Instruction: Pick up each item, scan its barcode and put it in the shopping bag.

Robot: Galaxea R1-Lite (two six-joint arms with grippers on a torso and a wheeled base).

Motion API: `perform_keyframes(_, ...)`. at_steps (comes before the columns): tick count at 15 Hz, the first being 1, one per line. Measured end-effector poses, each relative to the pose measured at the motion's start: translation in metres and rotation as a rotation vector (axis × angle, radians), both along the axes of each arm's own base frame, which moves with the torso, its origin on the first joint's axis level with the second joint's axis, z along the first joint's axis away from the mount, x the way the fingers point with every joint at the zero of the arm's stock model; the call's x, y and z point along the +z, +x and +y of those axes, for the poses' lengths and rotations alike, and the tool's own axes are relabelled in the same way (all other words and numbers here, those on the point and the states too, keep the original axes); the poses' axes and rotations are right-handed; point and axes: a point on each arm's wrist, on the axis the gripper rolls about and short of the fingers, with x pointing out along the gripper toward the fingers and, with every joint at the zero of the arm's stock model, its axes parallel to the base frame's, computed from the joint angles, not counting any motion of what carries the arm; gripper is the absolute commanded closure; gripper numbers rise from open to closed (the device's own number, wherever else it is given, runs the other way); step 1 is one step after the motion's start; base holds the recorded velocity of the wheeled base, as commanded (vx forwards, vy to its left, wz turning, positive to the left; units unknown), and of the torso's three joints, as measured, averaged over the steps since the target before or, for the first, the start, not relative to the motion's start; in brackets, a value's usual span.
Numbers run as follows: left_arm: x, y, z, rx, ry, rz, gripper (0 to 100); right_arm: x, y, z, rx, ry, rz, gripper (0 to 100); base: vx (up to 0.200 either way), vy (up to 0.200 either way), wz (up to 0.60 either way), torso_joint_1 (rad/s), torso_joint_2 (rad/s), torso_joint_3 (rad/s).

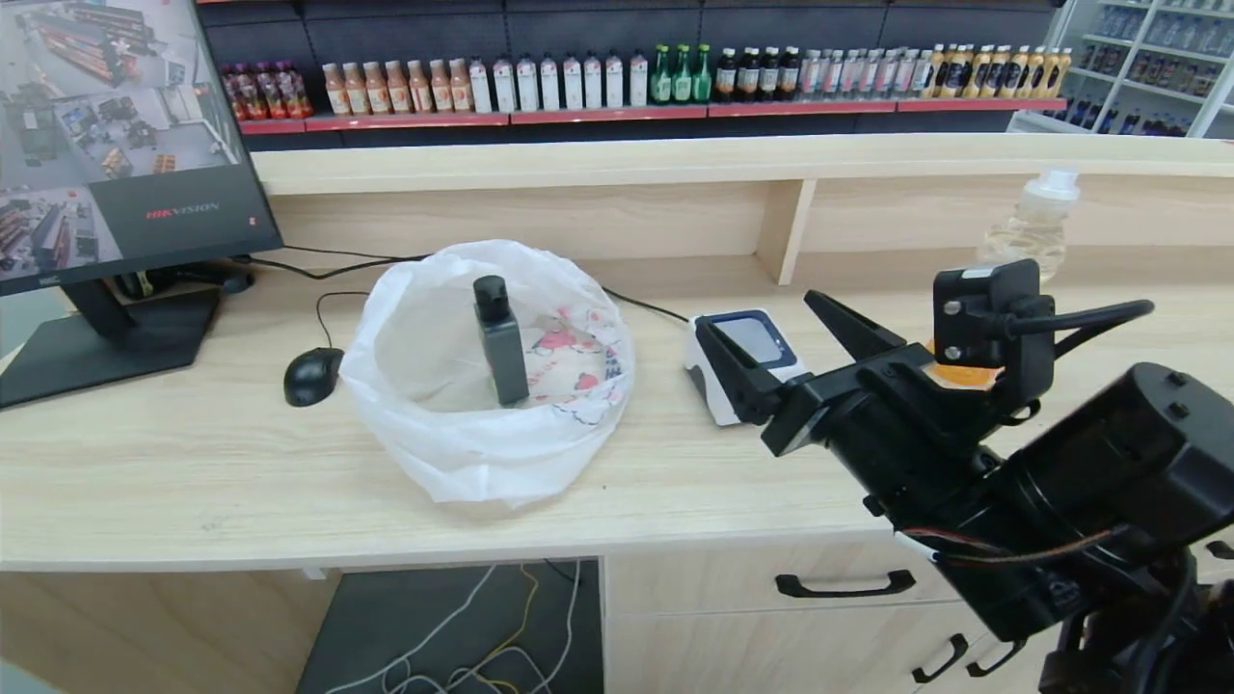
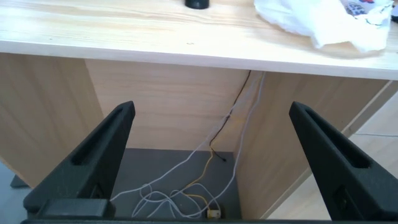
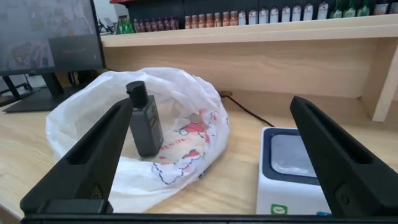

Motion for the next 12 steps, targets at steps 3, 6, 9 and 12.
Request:
perform_keyframes(3, 0.000, 0.000, 0.000, 0.000, 0.000, 0.000, 0, -0.005, -0.013, -0.011, 0.006, -0.019, 0.024, 0, 0.000, -0.200, 0.00, 0.001, 0.00, 0.001)
perform_keyframes(6, 0.000, 0.000, 0.000, 0.000, -0.001, 0.000, 0, -0.008, -0.027, -0.024, 0.015, -0.016, 0.052, 0, 0.000, -0.200, 0.00, 0.004, 0.01, 0.001)
perform_keyframes(9, 0.000, 0.000, 0.000, 0.000, -0.004, 0.000, 0, -0.009, -0.038, -0.034, 0.018, -0.012, 0.063, 0, 0.000, -0.200, 0.00, 0.004, 0.00, 0.004)
perform_keyframes(12, 0.000, 0.000, 0.000, 0.000, -0.005, 0.000, 0, -0.011, -0.043, -0.041, 0.011, -0.019, 0.069, 0, 0.000, -0.200, 0.00, 0.004, 0.00, -0.001)
